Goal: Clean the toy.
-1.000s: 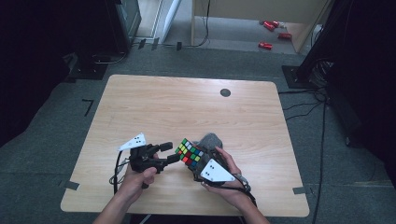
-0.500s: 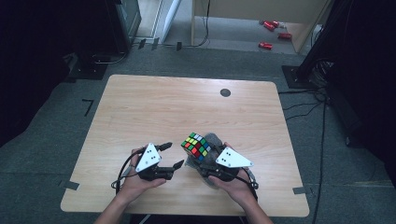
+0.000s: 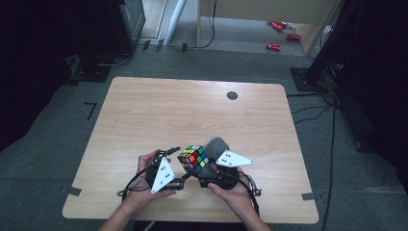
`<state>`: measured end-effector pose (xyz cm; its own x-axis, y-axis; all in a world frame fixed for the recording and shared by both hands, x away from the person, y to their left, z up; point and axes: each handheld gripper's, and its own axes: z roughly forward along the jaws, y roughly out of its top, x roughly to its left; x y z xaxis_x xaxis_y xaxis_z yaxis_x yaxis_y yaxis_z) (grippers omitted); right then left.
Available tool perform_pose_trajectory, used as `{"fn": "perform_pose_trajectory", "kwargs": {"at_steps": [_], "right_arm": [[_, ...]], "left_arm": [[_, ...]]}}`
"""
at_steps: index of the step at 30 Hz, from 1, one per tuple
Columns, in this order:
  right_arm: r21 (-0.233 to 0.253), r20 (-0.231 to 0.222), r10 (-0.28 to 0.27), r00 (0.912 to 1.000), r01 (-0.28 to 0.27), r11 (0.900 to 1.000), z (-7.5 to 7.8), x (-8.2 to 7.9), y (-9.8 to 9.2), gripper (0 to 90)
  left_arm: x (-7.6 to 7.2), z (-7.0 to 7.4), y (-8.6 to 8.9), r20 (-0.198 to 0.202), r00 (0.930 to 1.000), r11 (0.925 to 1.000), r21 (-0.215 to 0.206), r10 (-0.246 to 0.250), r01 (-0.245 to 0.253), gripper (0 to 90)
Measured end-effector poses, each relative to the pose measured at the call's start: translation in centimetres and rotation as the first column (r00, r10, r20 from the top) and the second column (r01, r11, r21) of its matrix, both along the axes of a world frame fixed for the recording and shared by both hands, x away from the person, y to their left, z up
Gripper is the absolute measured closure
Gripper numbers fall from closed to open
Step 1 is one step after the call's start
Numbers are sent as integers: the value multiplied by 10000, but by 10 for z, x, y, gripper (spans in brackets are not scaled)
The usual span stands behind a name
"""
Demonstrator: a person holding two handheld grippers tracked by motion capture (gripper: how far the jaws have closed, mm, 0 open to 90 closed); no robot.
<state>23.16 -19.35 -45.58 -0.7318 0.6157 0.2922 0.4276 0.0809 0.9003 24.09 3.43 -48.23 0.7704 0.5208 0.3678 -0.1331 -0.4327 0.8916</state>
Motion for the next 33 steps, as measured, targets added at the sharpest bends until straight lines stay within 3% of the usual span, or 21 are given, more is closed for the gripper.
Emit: {"fn": "perform_pose_trajectory", "kwargs": {"at_steps": [5,10,13,18,23,25,26,28,29,33], "right_arm": [[56,-919,-12,9958,17,10000,-1,0,5,343],[79,-1356,160,9906,-151,9999,-3,2,9,341],[387,-1715,209,9850,-145,9991,-5,5,7,305],[418,-1480,-38,9890,101,9991,0,6,-1,213],[307,-760,-630,9951,655,9974,9,8,-13,200],[-337,-148,-1101,9938,1095,9934,8,11,-18,207],[-1005,380,-1381,9897,1413,9848,6,12,-19,219],[-2346,1399,-1669,9760,1964,9520,-2,15,-22,241],[-2741,1610,-1641,9732,2038,9398,-7,17,-23,243],[-3375,1123,-1307,9851,1615,9274,-29,27,-28,249]], "left_arm": [[-5,-2,-4,507,9986,9997,193,-164,154,209],[-7,-4,-4,655,9975,9987,459,-247,217,284],[-7,-4,-4,495,9986,9984,535,-203,177,334],[-2,-3,2,131,9999,9995,289,108,-112,337],[8,0,12,-1021,9940,9987,-274,401,-431,339],[11,2,17,-1469,9885,9979,-495,346,-423,339],[12,3,19,-1674,9853,9972,-610,328,-435,339],[14,5,23,-2071,9781,9954,-860,232,-418,339],[15,6,24,-2242,9742,9943,-957,253,-479,339],[20,9,32,-3064,9516,9879,-1389,238,-695,339]]}}
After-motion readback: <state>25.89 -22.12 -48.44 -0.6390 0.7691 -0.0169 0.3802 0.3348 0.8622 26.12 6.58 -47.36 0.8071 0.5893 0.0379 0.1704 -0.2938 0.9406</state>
